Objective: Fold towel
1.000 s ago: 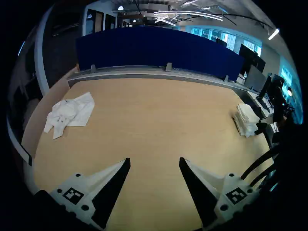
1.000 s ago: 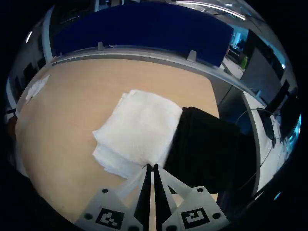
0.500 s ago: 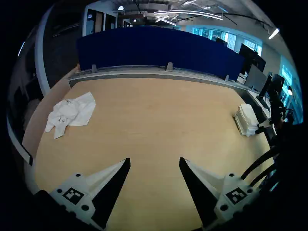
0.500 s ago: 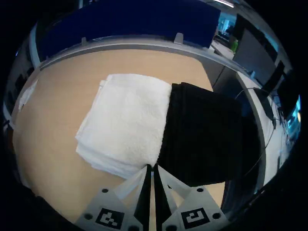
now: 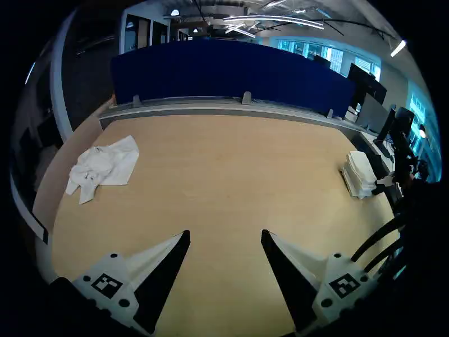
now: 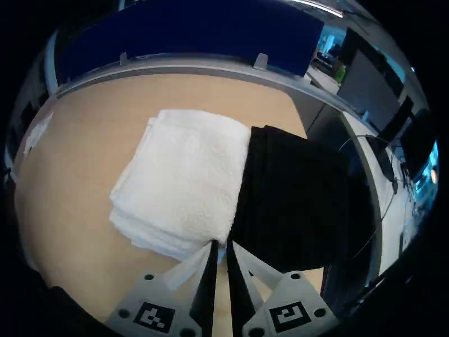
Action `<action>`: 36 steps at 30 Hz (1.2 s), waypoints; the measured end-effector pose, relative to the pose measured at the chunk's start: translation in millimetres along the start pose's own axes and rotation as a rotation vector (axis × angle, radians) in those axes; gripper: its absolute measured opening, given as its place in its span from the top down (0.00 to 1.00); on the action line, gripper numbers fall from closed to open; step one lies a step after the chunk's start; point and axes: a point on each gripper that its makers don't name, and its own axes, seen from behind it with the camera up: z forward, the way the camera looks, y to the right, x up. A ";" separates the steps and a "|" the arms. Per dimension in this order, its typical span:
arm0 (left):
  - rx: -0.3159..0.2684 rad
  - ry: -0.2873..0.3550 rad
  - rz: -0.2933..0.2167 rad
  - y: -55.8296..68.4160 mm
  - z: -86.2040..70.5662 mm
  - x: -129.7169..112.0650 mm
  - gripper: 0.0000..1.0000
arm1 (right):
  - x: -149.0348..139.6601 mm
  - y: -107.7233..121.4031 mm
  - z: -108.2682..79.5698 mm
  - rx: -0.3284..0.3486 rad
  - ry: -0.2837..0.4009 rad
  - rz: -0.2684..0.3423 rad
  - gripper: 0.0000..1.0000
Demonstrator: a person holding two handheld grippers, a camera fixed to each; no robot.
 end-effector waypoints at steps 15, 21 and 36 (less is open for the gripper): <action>-0.016 0.008 0.007 4.2 -2.9 4.0 0.06 | 33.6 3.0 -30.4 -0.049 0.137 -0.014 0.31; -0.014 0.009 0.006 4.2 -3.4 3.8 0.06 | 56.9 -32.5 -25.3 0.021 0.196 -0.014 0.06; 0.008 0.011 -0.002 -5.0 -9.0 2.8 0.06 | 29.6 -73.0 14.3 0.061 0.115 -0.053 0.05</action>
